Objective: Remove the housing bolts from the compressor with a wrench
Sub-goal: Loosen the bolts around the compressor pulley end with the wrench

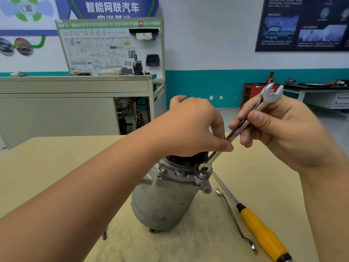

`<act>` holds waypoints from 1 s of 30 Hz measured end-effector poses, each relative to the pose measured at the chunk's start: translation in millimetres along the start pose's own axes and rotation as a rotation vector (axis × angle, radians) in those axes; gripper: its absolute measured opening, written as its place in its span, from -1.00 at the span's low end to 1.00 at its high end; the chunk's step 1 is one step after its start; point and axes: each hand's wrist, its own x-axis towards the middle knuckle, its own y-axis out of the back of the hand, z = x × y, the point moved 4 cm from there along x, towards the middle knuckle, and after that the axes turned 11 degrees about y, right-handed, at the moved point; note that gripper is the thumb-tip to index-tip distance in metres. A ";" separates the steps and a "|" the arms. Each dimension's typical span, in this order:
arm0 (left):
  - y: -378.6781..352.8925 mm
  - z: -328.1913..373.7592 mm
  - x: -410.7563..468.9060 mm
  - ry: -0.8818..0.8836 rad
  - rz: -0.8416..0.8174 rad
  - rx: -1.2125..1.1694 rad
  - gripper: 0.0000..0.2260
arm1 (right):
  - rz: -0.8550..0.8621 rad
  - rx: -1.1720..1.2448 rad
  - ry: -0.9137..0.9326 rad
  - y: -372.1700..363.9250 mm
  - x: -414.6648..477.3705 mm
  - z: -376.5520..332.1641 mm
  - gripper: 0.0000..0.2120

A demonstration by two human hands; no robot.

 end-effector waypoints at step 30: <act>-7.2 -9.3 18.4 0.027 -0.195 -0.038 -0.85 | 0.113 -0.145 -0.182 -1.9 3.3 9.0 -0.70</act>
